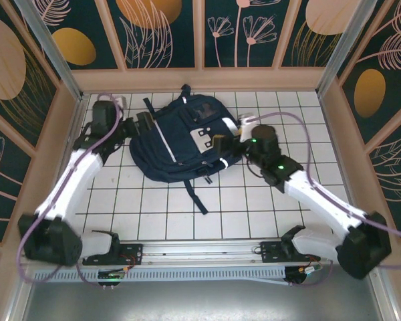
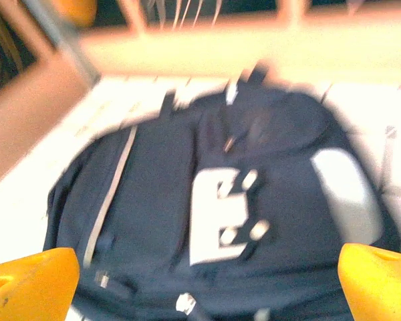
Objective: Pack the student bag
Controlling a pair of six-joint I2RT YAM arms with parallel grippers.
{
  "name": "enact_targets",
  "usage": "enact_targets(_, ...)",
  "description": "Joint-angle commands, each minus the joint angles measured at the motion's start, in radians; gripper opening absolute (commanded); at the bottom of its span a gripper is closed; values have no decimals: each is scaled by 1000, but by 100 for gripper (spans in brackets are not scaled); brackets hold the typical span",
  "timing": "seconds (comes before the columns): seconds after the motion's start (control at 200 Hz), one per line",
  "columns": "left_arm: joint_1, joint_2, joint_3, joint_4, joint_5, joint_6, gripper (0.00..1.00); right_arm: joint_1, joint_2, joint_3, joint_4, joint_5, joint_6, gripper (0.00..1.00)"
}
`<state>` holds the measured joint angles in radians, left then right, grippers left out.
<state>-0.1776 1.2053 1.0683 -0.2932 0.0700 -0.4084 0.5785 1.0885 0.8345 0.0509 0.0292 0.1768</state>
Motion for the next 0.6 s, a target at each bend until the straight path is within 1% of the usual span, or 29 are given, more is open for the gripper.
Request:
enact_targets(0.0, 0, -161, -217, 275, -187, 173, 99, -80, -119, -66, 85, 248, -18, 99)
enact_targets(0.04, 0, -226, -324, 382, -219, 225, 99, -117, -173, -109, 123, 306, -15, 99)
enact_targets(0.09, 0, -286, -451, 521, -219, 316, 99, -170, -230, -169, 166, 369, -18, 99)
enact_targets(0.125, 0, -313, -529, 620, -228, 377, 99, -209, -265, -230, 219, 375, -72, 99)
enact_targets(0.195, 0, -318, -661, 797, -278, 444, 99, -270, -313, -370, 348, 404, -175, 99)
enact_targets(0.24, 0, -281, -725, 901, -294, 472, 99, -302, -331, -467, 437, 400, -237, 99)
enact_targets(0.3, 0, -206, -769, 994, -290, 515, 99, -358, -338, -562, 503, 369, -234, 99)
enact_targets(0.365, 2, -132, -787, 1068, -280, 536, 99, -429, -328, -638, 570, 246, -227, 99)
enact_targets(0.425, 15, -72, -797, 1154, -268, 519, 99, -471, -300, -710, 679, 192, -190, 99)
enact_targets(0.47, 24, -23, -798, 1216, -250, 520, 99, -496, -263, -761, 799, 170, -162, 99)
enact_targets(0.53, 31, 50, -791, 1279, -256, 514, 99, -516, -191, -807, 924, 115, -166, 99)
enact_targets(0.591, 48, 116, -793, 1352, -250, 458, 99, -530, -92, -826, 1040, 100, -171, 99)
